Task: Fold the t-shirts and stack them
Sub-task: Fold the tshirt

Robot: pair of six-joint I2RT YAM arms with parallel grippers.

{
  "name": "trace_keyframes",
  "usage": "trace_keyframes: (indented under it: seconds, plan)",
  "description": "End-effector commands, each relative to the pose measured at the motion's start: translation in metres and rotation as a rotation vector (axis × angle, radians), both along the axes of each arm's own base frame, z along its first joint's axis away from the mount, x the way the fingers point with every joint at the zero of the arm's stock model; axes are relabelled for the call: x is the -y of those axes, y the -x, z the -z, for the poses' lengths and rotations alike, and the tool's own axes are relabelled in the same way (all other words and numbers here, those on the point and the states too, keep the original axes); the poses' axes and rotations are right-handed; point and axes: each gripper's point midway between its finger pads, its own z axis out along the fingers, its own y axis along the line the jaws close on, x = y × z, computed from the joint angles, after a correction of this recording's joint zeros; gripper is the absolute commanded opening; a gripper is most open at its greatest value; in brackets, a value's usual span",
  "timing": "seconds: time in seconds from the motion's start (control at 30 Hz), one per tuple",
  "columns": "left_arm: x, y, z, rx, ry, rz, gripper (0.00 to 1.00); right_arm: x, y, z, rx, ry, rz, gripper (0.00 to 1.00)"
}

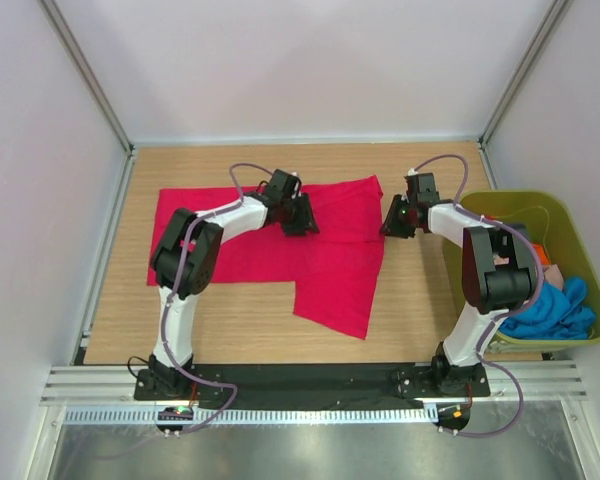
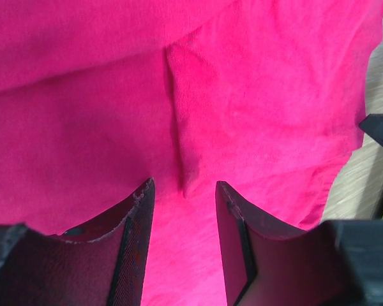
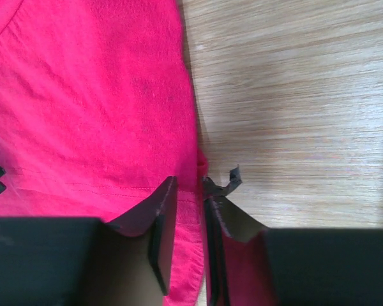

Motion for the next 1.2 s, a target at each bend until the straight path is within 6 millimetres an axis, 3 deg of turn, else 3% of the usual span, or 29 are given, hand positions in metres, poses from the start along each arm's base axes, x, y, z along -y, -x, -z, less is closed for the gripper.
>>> trace_keyframes:
  seconds: [0.0,0.13,0.27,0.4,0.63,0.9,1.17]
  plan:
    - [0.014,-0.015,-0.014,0.051,0.046,0.008,0.44,0.0,-0.009,-0.008,0.047,-0.001,0.011,0.26]
    - [0.017,-0.017,-0.011,0.044,0.052,0.008,0.42,0.001,-0.009,-0.01,0.051,0.003,0.013,0.19]
    - [0.02,-0.019,-0.011,0.046,0.056,0.009,0.38,0.0,-0.007,-0.011,0.053,0.004,0.008,0.01]
    - [0.024,-0.02,-0.013,0.044,0.069,0.017,0.29,0.0,-0.008,-0.012,0.061,-0.001,0.003,0.01]
    - [0.027,-0.02,-0.02,0.051,0.084,0.023,0.0,-0.003,-0.011,-0.02,0.078,-0.014,-0.006,0.01]
    - [0.025,-0.018,-0.033,0.048,0.086,0.01,0.0,-0.005,-0.01,-0.038,0.089,-0.025,-0.011,0.01]
    - [0.017,-0.022,-0.058,0.079,0.04,-0.001,0.0,-0.006,-0.005,-0.053,0.107,-0.04,-0.016,0.01]
